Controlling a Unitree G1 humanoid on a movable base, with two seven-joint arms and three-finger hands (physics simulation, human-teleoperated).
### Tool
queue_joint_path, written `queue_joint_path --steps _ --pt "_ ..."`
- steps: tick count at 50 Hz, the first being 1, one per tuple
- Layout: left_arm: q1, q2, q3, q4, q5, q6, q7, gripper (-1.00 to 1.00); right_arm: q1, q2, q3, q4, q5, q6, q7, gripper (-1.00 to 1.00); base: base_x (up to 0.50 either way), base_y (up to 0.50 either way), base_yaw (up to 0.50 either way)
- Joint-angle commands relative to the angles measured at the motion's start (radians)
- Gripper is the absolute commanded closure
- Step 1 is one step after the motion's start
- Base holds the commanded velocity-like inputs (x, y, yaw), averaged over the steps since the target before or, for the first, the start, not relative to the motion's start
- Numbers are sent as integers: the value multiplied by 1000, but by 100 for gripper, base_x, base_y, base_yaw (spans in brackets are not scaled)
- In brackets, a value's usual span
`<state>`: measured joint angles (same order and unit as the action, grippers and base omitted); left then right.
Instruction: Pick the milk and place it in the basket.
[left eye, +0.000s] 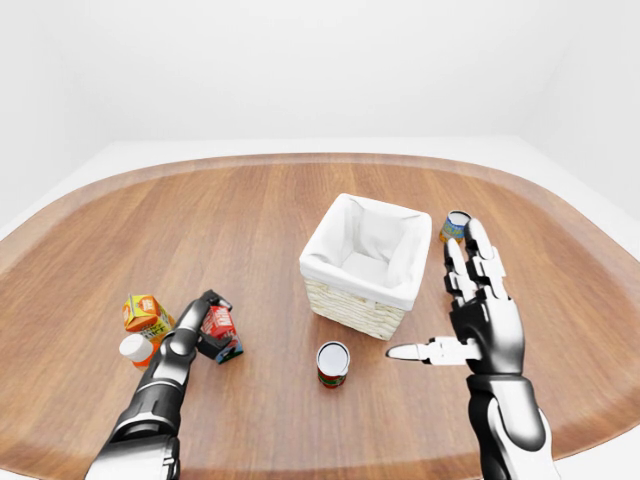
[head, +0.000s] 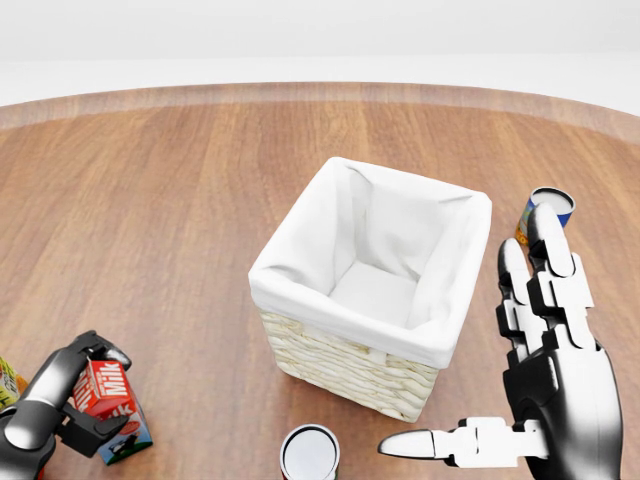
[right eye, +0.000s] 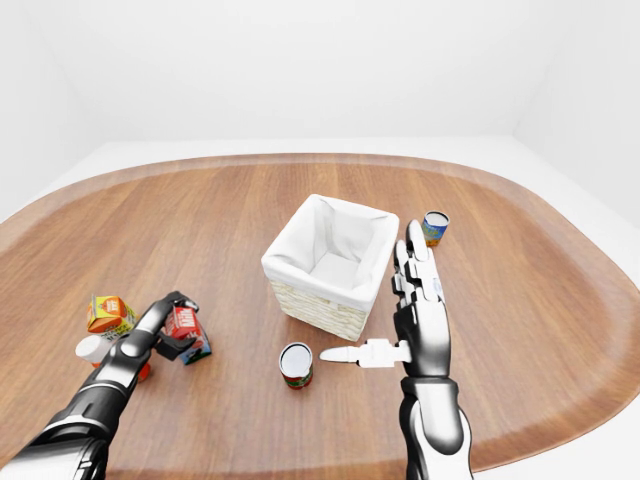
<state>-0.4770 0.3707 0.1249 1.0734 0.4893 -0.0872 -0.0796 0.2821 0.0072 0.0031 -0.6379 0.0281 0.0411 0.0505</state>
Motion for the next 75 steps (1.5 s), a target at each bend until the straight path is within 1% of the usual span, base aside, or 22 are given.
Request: queue_joint_path --steps 1,3,5,8,10,11,13,14,16,18,19,21,28,34,35,38,44,50,55,59,67,75 --pt "23 -14 -52 26 -9 0 3 100 -1 -2 0 -10 4 11 -2 -100 0 0 0" --pt "30 -12 -55 -27 3 0 2 100 -1 -2 -8 -16 13 16 1 -100 0 0 0" --pt "45 -16 -46 -116 4 0 -30 100 1 0 -6 -5 8 4 2 -100 0 0 0" --pt "52 -12 -37 -206 27 0 -46 100 -6 0 0 13 1 -4 0 -100 0 0 0" --pt "48 -10 -21 -271 29 0 -76 100 -4 -1 -1 10 4 -1 1 -100 0 0 0" --pt "46 -9 -16 -297 33 0 -86 100 2 -1 -2 6 4 -6 2 -100 0 0 0" --pt "52 -8 -8 -376 44 0 -117 100 1 -1 -4 -4 7 5 3 -100 0 0 0" --pt "55 -8 -3 -420 49 16 -137 100 0 0 -2 -1 4 3 1 -100 0 0 0" --pt "60 -8 9 -522 63 77 -178 100 1 0 3 10 -3 -6 -1 -100 0 0 0" --pt "61 -8 16 -570 76 101 -197 100 4 -1 2 2 1 -2 0 -100 0 0 0" --pt "62 -10 21 -602 79 121 -212 100 7 -1 2 -4 2 -1 1 -100 0 0 0" --pt "59 -9 27 -631 85 137 -227 100 5 -1 0 -7 3 2 1 -100 0 0 0" --pt "34 -6 35 -661 95 166 -243 100 4 0 -2 -5 4 3 2 -100 0 0 0" --pt "24 -8 23 -630 111 148 -222 100 1 0 -3 -3 4 3 2 -100 0 0 0" --pt "19 -8 24 -641 111 160 -233 100 3 0 -2 -9 4 6 2 -100 0 0 0" --pt "7 -3 25 -655 119 175 -244 100 -3 0 -1 6 1 -1 1 -100 0 0 0" --pt "-14 -2 27 -692 125 175 -268 100 1 -1 -2 -3 4 2 1 -100 0 0 0" --pt "-28 -5 19 -736 151 175 -292 100 -1 -1 3 11 -1 -7 0 -100 0 0 0" --pt "-55 -9 15 -796 172 175 -334 100 0 -1 3 11 -1 -10 -1 -100 0 0 0" --pt "-82 -3 16 -824 192 175 -348 100 -1 -2 2 18 -1 -12 0 -100 0 0 0" --pt "-110 -10 10 -965 230 175 -437 100 4 -2 5 12 -3 -12 -1 -100 0 0 0" --pt "-152 -12 3 -1018 270 175 -495 100 2 -2 4 15 -2 -14 0 -100 0 0 0"
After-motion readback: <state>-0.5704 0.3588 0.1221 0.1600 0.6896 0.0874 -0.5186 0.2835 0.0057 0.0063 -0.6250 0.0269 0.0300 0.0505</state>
